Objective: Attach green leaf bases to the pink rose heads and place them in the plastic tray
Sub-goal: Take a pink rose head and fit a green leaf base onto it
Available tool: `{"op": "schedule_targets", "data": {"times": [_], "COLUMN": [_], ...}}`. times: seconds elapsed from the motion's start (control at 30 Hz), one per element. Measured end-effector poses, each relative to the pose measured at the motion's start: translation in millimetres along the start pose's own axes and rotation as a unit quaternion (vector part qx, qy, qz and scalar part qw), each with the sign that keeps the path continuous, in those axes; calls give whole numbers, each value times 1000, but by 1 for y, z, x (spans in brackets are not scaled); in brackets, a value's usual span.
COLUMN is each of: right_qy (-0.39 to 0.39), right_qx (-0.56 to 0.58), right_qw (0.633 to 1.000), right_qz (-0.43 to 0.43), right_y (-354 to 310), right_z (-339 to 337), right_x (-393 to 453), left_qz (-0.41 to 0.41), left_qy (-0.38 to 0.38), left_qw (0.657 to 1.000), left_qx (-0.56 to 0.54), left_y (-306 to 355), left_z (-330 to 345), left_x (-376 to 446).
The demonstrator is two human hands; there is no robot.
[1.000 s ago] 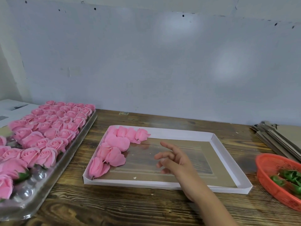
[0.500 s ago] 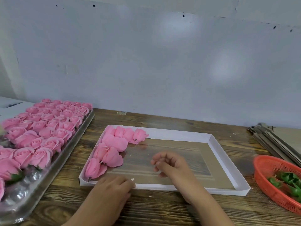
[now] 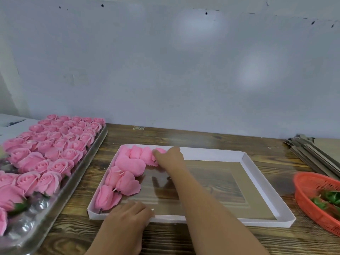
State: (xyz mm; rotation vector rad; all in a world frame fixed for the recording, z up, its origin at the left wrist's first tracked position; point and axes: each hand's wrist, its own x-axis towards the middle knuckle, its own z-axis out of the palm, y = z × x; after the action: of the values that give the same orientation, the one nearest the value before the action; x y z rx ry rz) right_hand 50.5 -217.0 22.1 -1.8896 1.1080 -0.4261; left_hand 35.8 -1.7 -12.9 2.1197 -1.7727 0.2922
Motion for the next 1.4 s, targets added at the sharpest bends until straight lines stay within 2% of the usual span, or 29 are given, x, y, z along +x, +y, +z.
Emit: {"op": "schedule_targets", "data": {"times": [0.17, 0.27, 0.37, 0.47, 0.53, 0.63, 0.73, 0.8, 0.87, 0.9, 0.97, 1.2, 1.33, 1.4], "right_qy": [50, 66, 53, 18, -20, -77, -109, -119, -139, -147, -145, -58, -12, -25], "right_qx": [-28, 2, 55, 117, 164, 221, 253, 231, 200, 188, 174, 162, 144, 182], "right_qw": [998, 998, 997, 993, 986, 972, 959, 959, 958, 955, 953, 949, 948, 943], "right_qz": [-4, 4, 28, 12, -15, -21, -63, -109, -154, -173, -201, -263, -285, -279], "right_y": [3, 5, 7, 10, 14, 20, 26, 31, 35, 38, 43, 62, 67, 67], "right_z": [22, 22, 13, -7, -26, -60, -82, -91, -96, -97, -96, -84, -77, -77], "right_x": [4, 10, 15, 8, -5, -35, -67, -85, -99, -104, -110, -118, -126, -128], "left_qz": [30, 28, 25, 16, -19, -140, -242, -279, -252, -224, -192, -240, -231, -208], "left_qy": [30, 33, 38, 35, 34, 42, 36, -1, -46, -56, -47, 47, 32, 26], "left_qw": [999, 999, 999, 999, 998, 983, 945, 895, 832, 811, 794, 721, 676, 664], "left_qx": [-17, -15, -5, -20, -49, -113, -220, -347, -492, -538, -576, -648, -699, -718], "left_y": [-3, -3, 1, 3, 5, 10, 16, 22, 30, 34, 44, 58, 62, 60], "left_z": [2, 2, -2, -4, -5, -15, -18, -24, -28, -28, -24, -3, 3, 4], "left_x": [0, 2, 1, -1, -4, 2, 19, 37, 55, 62, 74, 92, 89, 86]}}
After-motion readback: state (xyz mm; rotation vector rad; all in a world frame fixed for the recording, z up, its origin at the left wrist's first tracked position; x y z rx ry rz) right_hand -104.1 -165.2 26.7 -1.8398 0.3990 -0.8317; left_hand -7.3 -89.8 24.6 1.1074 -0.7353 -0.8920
